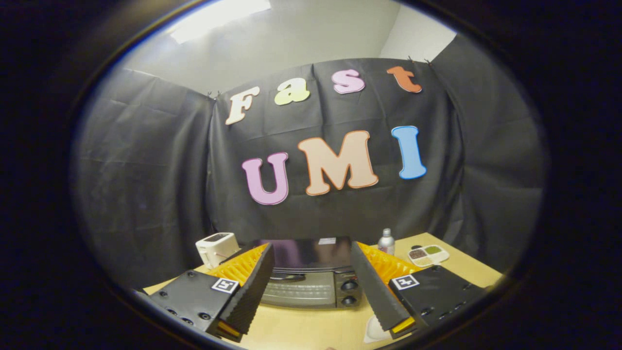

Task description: Open the toaster oven, put the food inside, and close the toaster oven door.

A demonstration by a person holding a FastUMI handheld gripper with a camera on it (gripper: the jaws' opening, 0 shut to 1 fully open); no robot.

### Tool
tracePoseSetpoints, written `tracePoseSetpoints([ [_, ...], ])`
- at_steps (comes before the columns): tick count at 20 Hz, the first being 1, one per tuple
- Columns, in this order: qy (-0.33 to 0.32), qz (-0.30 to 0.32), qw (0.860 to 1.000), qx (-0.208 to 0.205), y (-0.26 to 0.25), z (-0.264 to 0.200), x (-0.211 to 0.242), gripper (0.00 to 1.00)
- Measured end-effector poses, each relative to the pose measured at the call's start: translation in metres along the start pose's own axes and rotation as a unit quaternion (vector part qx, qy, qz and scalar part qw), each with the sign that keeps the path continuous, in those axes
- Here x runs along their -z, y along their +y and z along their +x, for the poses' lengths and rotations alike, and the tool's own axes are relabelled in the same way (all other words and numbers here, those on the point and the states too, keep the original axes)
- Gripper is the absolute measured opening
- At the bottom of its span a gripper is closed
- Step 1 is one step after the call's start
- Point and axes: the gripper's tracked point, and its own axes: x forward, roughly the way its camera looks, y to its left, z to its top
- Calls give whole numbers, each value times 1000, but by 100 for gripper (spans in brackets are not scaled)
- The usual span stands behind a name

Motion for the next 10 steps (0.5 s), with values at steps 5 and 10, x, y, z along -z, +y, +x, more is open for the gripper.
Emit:
tracePoseSetpoints([
  [5,12,1,1000,-18,27,24,12,98],
  [10,35,7,999,-34,49,54,35,98],
])
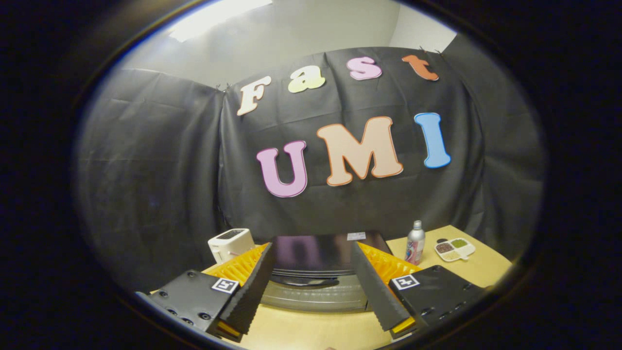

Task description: Open the toaster oven, put the food inside, and close the toaster oven door.

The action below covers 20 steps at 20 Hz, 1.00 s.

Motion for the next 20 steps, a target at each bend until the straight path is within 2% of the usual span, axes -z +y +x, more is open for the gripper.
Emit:
tracePoseSetpoints([
  [7,39,2,999,17,-1,49,50,98],
  [12,40,-5,999,23,6,74,70,98],
  [20,42,-25,998,28,22,86,86,98],
])
